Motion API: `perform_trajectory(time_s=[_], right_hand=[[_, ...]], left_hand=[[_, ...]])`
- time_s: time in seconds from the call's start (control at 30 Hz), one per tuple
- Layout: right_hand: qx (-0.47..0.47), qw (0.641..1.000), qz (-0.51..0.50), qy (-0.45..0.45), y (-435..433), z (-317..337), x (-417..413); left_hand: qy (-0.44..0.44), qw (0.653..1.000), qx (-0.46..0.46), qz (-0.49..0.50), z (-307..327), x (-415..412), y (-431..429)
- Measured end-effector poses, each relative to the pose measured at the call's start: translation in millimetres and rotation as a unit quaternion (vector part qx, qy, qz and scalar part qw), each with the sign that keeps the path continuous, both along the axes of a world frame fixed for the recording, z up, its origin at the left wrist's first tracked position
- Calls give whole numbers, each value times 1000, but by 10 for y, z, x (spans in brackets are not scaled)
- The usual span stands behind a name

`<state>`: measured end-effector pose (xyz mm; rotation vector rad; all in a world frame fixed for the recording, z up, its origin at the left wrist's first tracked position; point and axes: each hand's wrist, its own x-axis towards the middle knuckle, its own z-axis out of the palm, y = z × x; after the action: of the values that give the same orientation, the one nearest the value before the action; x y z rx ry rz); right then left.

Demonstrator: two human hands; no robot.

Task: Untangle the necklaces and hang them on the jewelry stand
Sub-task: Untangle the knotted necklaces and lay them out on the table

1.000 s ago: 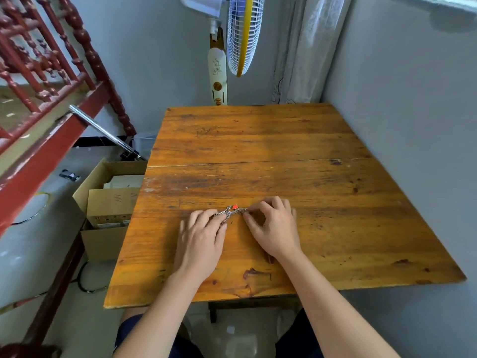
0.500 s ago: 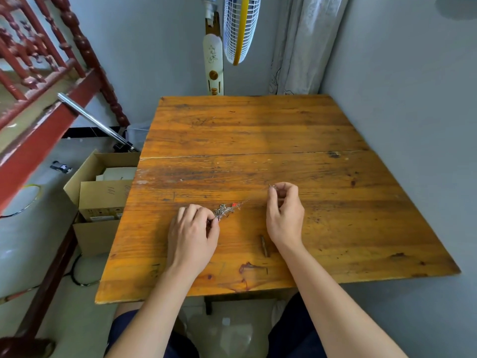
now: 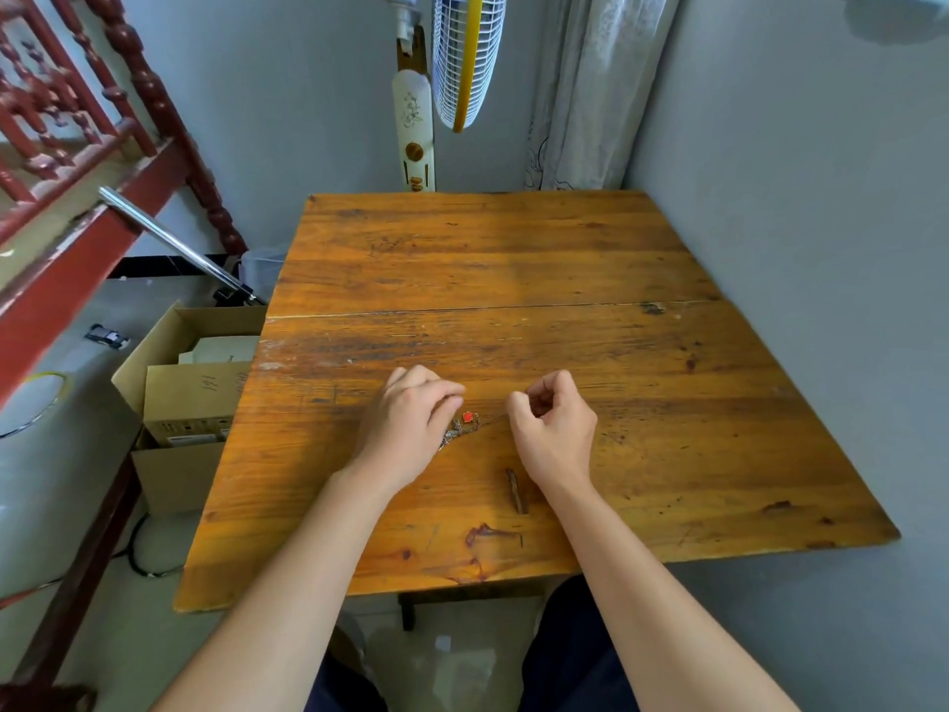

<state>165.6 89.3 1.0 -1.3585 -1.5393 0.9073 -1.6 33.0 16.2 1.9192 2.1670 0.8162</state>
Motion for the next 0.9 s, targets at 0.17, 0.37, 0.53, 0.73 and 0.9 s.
perform_trajectory(time_s=[0.17, 0.37, 0.53, 0.73, 0.9], right_hand=[[2, 1000, -8, 15, 10, 3, 1], [34, 999, -4, -11, 44, -84, -21], [83, 995, 9, -60, 71, -134, -16], [86, 993, 23, -81, 58, -150, -23], [98, 989, 31, -102, 69, -175, -10]], left_hand=[[37, 994, -78, -67, 5, -6, 72], [-5, 997, -73, -24, -11, -35, 81], [-110, 992, -16, 58, 64, -42, 55], [-207, 970, 96, 86, 300, -184, -9], [-309, 939, 125, 88, 552, -230, 21]])
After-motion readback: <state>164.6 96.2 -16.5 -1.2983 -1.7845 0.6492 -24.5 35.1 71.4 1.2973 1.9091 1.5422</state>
